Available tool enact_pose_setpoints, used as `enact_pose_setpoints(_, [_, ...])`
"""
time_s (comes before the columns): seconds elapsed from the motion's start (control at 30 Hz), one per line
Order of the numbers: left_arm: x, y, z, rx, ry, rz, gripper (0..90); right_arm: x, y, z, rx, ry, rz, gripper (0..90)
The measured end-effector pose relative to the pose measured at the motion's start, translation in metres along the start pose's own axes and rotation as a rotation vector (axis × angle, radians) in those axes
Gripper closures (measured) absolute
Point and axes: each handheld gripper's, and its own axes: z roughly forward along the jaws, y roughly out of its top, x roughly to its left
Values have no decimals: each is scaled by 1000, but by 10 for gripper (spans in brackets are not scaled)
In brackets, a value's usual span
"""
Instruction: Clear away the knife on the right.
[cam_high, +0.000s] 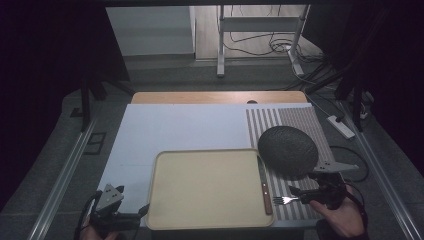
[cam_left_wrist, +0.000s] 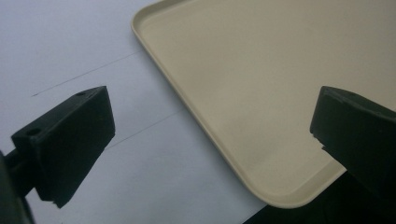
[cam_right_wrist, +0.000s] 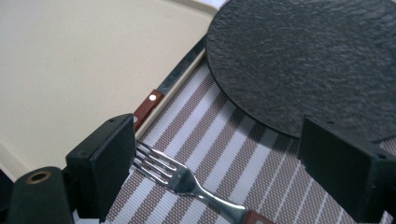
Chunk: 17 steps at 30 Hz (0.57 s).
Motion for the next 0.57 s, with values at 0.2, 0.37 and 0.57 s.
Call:
enact_pose_setpoints(0.2, [0,-1,-1,-6,-3,-6,0,-5,-12,-4,-20,-17,37,98])
enact_pose_setpoints(0.37, [0,-1,-1,-8,-4,-6,0,-9,-21,-4,-17,-19,62,92])
enact_pose_setpoints(0.57, [0,0,-1,-11,-5,-4,0,-10,-23,-4,-23,-13,69,88])
